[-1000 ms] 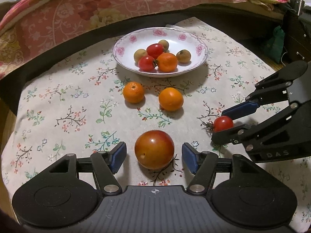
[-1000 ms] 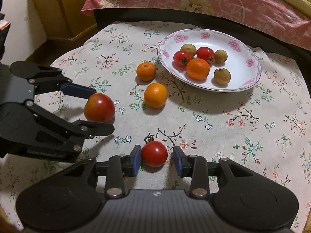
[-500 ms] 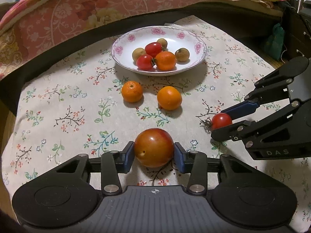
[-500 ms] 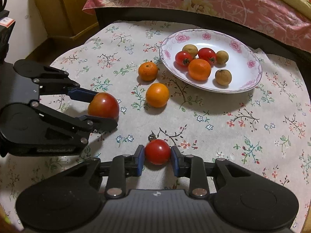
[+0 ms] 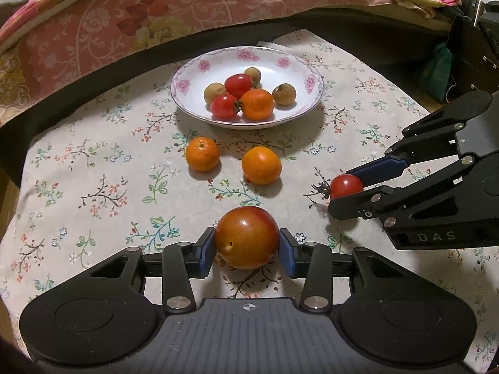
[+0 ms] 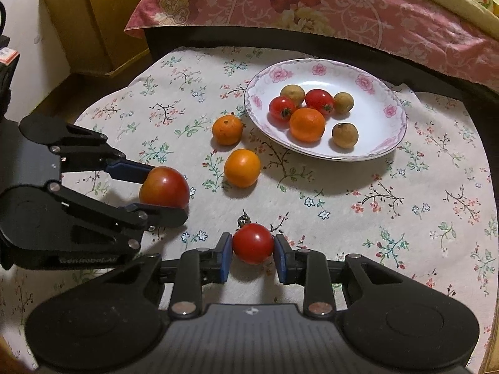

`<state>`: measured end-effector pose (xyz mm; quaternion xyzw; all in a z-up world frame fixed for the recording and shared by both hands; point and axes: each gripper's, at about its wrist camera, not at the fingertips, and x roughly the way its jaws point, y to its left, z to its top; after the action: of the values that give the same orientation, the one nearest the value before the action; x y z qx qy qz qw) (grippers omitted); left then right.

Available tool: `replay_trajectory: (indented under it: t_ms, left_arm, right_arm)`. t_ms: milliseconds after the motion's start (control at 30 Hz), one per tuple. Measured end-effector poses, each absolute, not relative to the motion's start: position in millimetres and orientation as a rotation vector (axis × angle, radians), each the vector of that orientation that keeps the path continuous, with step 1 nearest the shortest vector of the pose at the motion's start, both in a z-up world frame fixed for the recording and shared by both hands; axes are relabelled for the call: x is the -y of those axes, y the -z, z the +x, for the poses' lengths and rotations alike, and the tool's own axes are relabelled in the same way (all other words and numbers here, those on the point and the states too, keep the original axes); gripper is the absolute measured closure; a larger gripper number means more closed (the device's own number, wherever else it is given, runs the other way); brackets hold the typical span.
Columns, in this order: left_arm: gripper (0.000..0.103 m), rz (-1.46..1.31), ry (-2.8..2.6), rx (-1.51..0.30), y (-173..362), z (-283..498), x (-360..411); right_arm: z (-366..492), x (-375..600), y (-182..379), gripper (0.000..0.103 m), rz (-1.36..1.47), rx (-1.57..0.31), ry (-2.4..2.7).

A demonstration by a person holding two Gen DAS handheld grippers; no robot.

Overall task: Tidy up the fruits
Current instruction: 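Lift the large red tomato with the left tool while the right tool holds the cherry tomato, then carry the large tomato in the left tool and cherry tomato in the right tool to the plate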

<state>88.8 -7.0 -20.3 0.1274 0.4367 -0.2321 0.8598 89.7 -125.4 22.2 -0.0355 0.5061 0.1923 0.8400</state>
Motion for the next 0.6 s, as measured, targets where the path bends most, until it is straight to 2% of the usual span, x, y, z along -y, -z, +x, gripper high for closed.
replay_trajectory:
  t_ms: [333,600]
  left_arm:
    - [0.052,0.28,0.489,-0.918,25.1,88.3,5.8]
    - [0.047,0.29,0.485,-0.916,28.4,89.1,4.6]
  right_arm:
    - [90.2,124.5,-11.2,0.074,-0.086,-1.097,-0.428]
    - [88.3,123.9,-10.1,0.074,-0.095,-1.095,-0.432]
